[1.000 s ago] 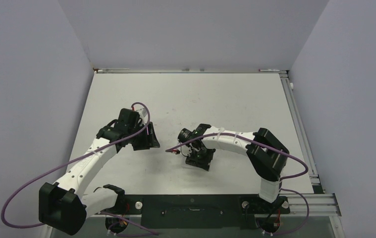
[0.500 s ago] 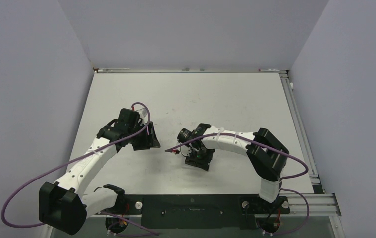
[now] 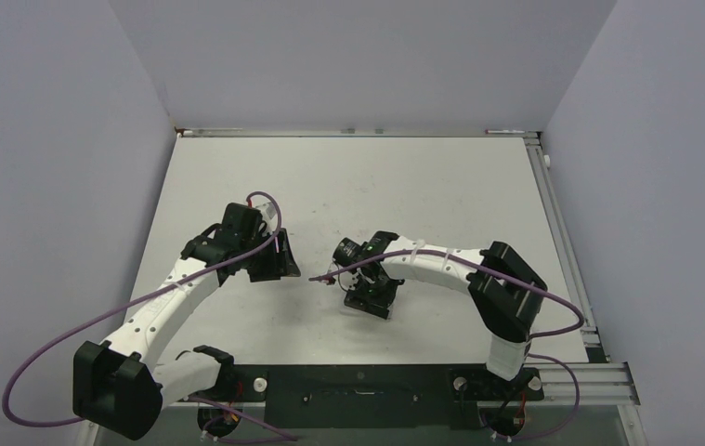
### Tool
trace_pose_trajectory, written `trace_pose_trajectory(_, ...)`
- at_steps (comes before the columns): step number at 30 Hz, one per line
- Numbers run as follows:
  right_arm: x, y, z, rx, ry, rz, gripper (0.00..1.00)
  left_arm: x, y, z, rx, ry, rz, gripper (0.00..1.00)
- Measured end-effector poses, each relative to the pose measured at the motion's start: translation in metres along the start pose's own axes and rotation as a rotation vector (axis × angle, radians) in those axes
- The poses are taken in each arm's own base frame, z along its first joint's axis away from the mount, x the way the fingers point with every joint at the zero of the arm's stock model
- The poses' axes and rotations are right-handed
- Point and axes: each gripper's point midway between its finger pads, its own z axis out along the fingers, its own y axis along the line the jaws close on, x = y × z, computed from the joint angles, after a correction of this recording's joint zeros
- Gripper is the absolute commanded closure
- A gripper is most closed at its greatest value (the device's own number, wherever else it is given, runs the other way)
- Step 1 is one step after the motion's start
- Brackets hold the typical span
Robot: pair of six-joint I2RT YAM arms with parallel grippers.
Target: Load the batteries into the remote control
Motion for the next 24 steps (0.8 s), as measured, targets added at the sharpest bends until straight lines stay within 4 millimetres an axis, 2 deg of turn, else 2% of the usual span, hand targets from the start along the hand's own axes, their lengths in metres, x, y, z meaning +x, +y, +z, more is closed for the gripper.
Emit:
trace_pose_trajectory(9, -0.004, -0.002, -0.009, 0.021, -0.053, 0.025, 0.42, 0.0, 0.0, 0.0, 0.001, -0.001, 0.0, 0.45)
trace_pose_trajectory(12, -0.006, -0.002, -0.018, 0.033, -0.086, 0.056, 0.43, -0.001, -0.001, 0.0, 0.004, -0.002, 0.001, 0.45)
trace_pose_trajectory(19, -0.012, -0.01, -0.055, 0.107, -0.26, 0.23, 0.45, 0.003, -0.002, 0.006, 0.008, 0.029, 0.003, 0.45)
trace_pose_trajectory(24, -0.008, -0.012, -0.067, 0.142, -0.355, 0.417, 0.45, 0.016, -0.012, 0.017, 0.024, 0.086, 0.016, 0.45)
